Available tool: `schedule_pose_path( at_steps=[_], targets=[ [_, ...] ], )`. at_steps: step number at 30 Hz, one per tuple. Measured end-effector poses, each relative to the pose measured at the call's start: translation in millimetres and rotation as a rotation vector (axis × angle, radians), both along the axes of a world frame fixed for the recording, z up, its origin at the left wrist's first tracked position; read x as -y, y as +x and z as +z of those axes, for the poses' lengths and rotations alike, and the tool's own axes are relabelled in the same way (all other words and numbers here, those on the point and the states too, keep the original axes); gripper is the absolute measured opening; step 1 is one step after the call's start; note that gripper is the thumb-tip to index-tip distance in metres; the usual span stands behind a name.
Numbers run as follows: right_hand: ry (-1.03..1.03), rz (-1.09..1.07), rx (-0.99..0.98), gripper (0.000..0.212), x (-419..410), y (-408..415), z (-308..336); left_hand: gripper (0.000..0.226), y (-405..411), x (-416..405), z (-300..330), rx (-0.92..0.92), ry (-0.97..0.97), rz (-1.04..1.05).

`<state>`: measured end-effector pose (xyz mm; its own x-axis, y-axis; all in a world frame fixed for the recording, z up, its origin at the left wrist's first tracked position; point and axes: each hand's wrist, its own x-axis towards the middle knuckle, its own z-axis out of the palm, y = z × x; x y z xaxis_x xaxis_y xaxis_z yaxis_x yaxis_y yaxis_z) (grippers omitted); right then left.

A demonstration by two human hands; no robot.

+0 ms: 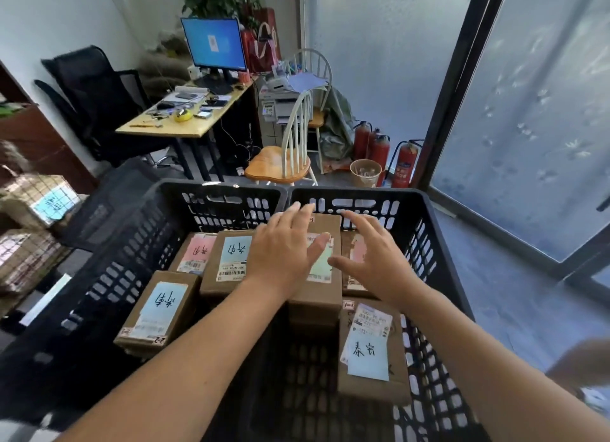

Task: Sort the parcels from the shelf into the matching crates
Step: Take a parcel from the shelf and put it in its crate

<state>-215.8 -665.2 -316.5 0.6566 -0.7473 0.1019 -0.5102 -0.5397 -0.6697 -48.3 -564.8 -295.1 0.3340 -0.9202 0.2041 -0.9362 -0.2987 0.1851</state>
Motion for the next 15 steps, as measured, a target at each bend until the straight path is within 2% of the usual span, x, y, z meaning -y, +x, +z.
schedule_pose_path(
  at_steps=[8,15],
  targets=[
    [-0.248,0.153,0.030,0.098,-74,-17,110,0.092,-2,-110,100,-0.045,-0.162,0.074],
    [-0.311,0.406,0.198,0.098,-151,-25,159,0.087,-44,-245,152,0.003,-0.244,0.303]
  ],
)
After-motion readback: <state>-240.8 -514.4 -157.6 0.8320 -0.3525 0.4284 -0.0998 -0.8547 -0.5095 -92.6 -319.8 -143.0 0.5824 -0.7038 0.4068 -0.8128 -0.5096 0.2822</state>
